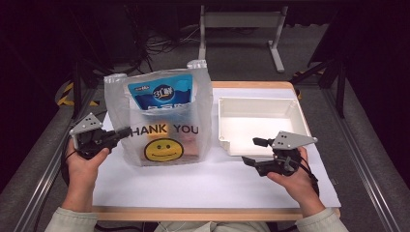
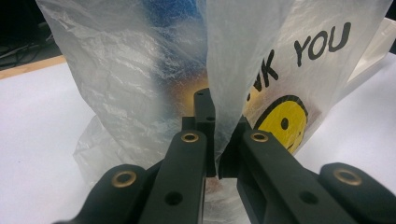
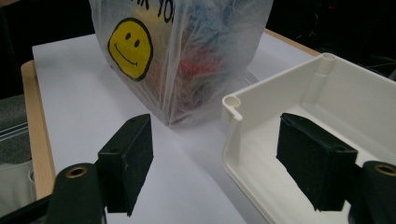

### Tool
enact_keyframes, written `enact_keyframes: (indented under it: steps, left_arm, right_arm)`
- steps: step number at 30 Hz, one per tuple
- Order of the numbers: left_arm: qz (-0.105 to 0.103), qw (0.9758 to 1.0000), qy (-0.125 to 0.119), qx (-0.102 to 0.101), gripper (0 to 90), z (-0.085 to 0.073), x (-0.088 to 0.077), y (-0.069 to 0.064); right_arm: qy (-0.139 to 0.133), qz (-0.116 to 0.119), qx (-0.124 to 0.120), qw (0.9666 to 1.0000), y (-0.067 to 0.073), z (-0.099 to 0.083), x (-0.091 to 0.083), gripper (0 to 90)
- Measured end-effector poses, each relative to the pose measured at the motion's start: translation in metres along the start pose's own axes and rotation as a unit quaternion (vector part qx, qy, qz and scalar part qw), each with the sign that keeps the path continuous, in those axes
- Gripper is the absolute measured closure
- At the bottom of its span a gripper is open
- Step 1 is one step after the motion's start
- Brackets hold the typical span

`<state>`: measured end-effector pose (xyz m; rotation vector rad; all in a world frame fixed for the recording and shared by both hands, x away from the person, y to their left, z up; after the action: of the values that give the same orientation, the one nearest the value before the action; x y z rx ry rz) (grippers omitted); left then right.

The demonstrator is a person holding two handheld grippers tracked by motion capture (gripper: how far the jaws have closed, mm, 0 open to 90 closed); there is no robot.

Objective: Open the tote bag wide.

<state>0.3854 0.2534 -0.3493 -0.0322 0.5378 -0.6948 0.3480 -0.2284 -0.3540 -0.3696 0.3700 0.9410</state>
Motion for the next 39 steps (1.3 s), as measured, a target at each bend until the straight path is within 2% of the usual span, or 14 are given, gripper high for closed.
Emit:
enact_keyframes:
  steps: [6,10,18,24,39]
  left_arm:
    - [-0.002,1.0,-0.002,-0.001,89.8,0.0,-0.001,0.001]
    - [-0.005,1.0,0.001,-0.001,89.8,-0.001,-0.001,0.001]
    - [-0.007,1.0,0.001,-0.003,89.8,-0.001,-0.001,0.0]
    - [-0.011,0.9999,-0.001,-0.004,89.7,-0.001,-0.001,0.001]
    - [-0.014,0.9999,-0.001,-0.004,89.7,-0.001,-0.002,0.0]
  right_arm:
    - [-0.009,0.006,-0.013,0.9999,0.001,0.022,0.017,28.0]
    - [-0.011,0.012,-0.008,0.9998,0.0,0.032,0.026,28.0]
    - [-0.024,0.008,-0.002,0.9997,-0.004,0.053,0.044,24.3]
    - [-0.031,0.017,-0.002,0.9994,-0.006,0.064,0.056,23.3]
    - [-0.032,0.006,0.002,0.9995,-0.007,0.087,0.085,20.8]
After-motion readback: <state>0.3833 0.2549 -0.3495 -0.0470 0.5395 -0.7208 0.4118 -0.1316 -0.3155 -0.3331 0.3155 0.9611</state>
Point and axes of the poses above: each handheld gripper's, and its own axes: x roughly forward along the jaws, z roughly out of its top, y roughly to its left, the point moved 2 cm from there along x, roughly forward along the jaws, and after that the axes turned 7 degrees about -x, right-handed, at the moved point
